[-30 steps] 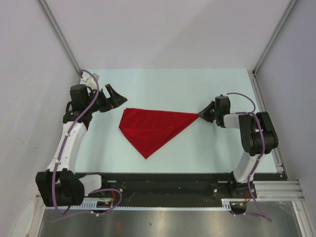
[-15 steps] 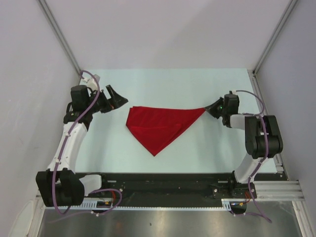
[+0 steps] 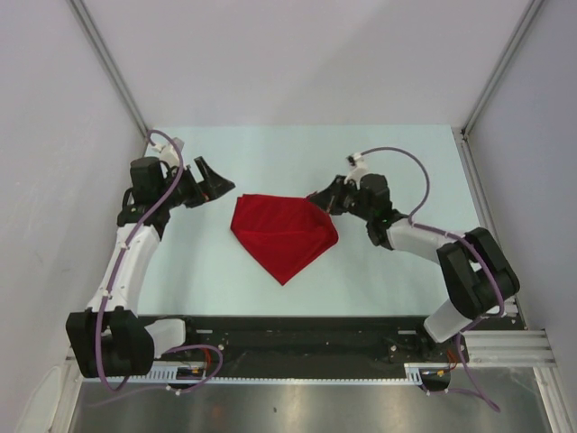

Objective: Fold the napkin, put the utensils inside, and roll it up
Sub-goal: Fold the napkin

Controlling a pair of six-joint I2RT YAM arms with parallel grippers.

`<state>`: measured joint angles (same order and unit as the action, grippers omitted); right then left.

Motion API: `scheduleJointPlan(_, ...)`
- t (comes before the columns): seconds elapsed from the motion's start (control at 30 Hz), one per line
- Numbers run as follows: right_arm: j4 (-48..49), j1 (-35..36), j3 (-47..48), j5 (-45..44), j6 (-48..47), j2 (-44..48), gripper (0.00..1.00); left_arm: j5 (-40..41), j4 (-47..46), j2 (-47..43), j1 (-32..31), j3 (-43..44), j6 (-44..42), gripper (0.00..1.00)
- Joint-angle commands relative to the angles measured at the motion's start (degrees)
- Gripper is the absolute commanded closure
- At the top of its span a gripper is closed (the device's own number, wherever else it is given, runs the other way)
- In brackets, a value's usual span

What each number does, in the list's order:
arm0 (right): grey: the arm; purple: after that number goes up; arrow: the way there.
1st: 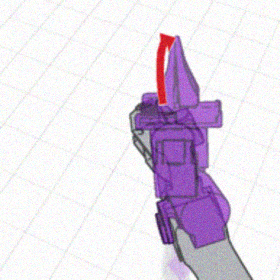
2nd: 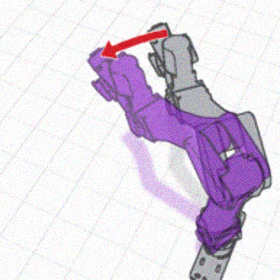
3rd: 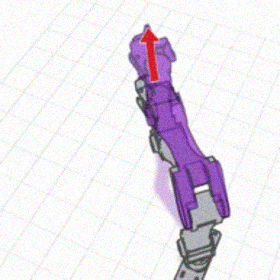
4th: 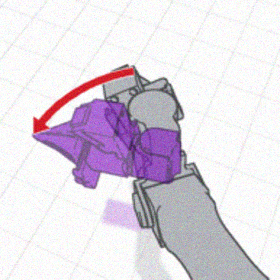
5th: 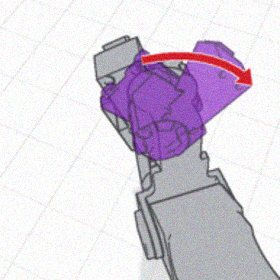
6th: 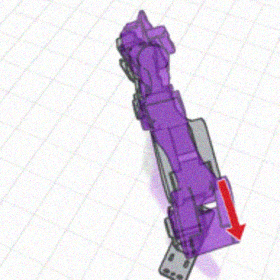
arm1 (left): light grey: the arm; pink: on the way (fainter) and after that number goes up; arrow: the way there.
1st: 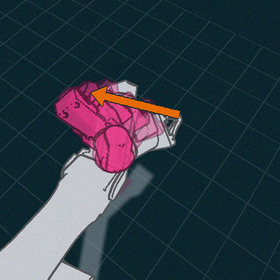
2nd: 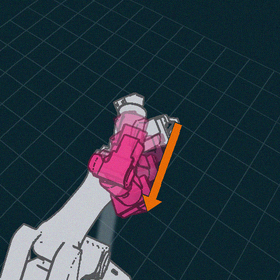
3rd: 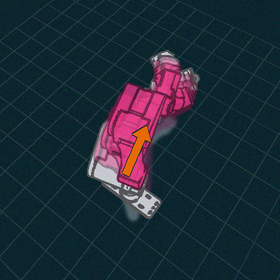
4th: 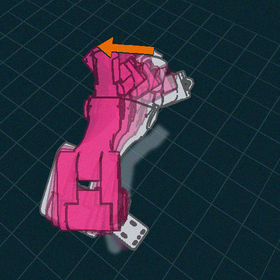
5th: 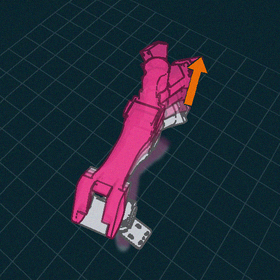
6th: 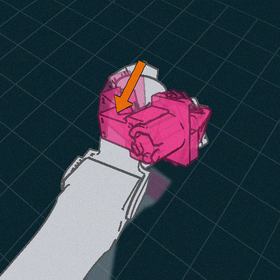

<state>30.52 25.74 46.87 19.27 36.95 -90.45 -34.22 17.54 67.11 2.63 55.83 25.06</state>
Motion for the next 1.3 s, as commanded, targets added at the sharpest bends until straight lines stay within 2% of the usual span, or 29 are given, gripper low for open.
scheduleJointPlan(0.0,3.0,6.0,0.1,3.1,-4.6,-3.2,1.00,-1.4,-2.2,-0.8,-0.2,-0.6,0.5,0.05)
scheduleJointPlan(0.17,4.6,12.0,0.3,6.8,-5.5,-10.0,1.00,-1.2,-2.3,-0.8,-0.3,-0.9,0.3,0.05)
scheduleJointPlan(0.33,1.7,14.3,0.9,6.5,-7.5,-12.7,1.00,-1.3,-2.3,-0.7,-0.2,-0.9,0.4,0.05)
scheduleJointPlan(0.67,-6.0,18.8,0.6,4.0,-14.5,-11.9,1.00,-1.5,-2.5,-0.5,-0.3,-1.1,0.6,0.05)
scheduleJointPlan(1.27,-8.5,23.1,-1.6,2.9,-18.8,-10.8,1.00,-1.5,-3.0,0.5,-0.3,-1.6,1.0,0.05)
